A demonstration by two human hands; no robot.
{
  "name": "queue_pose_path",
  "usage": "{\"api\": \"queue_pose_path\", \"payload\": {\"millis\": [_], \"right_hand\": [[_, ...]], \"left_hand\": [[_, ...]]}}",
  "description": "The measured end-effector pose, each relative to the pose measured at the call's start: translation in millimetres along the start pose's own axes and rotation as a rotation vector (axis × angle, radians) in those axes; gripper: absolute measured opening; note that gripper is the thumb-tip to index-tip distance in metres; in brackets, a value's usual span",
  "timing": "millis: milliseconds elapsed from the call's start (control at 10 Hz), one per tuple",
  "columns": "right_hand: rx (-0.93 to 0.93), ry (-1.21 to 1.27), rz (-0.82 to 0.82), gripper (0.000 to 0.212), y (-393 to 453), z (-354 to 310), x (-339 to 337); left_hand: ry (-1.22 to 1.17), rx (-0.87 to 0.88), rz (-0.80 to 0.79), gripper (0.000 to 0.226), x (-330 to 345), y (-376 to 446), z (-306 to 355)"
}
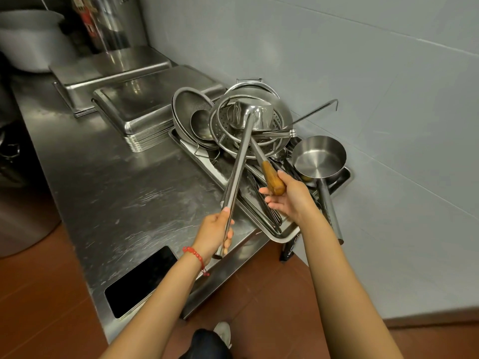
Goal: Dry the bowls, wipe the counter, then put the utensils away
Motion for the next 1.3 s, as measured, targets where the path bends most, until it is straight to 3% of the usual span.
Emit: {"api": "queue_pose_path", "payload": {"millis": [300, 500, 800, 1000, 1100, 1200, 1300], "right_hand": [[-0.078, -0.07, 0.054, 0.034, -10, 8, -16], [-0.032, -0.093, 0.073, 0.036, -29, 39, -27], [0.001, -0.17, 0.075, 0.029, -55, 77, -41], [-0.005, -0.175, 0.061, 0.028, -70, 95, -43], [-0.054, -0.21, 0.064, 0.026, -79, 101, -44], [-0.125, -0.323, 0.071, 0.028, -90, 102, -45], [-0.297, -0.632, 0.075, 0.03, -105, 92, -44]], "left_hand": [[-0.109, -0.162, -0.117, 0.032, 17, 18, -29], [-0.121, -0.178, -0.027, 0.025, 10, 26, -54], [0.087, -0.058, 0.146, 0.023, 9, 14, -62], [0.055, -0.068, 0.193, 0.034, 7, -7, -72], [0.102, 0.009, 0.205, 0.035, 5, -17, -71], [0.232, 0.116, 0.238, 0.035, 4, -34, -63], [0.399, 0.211, 0.295, 0.038, -1, -51, -62]]}}
Point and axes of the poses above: each hand's wrist, its own y-axis towards the middle knuckle, its own x-axis out of the palm, z = x × y, the point moved 10 cm from there along y, towards the middle knuckle, and after that the axes turned 10 degrees about -x, right-handed, at the moved point
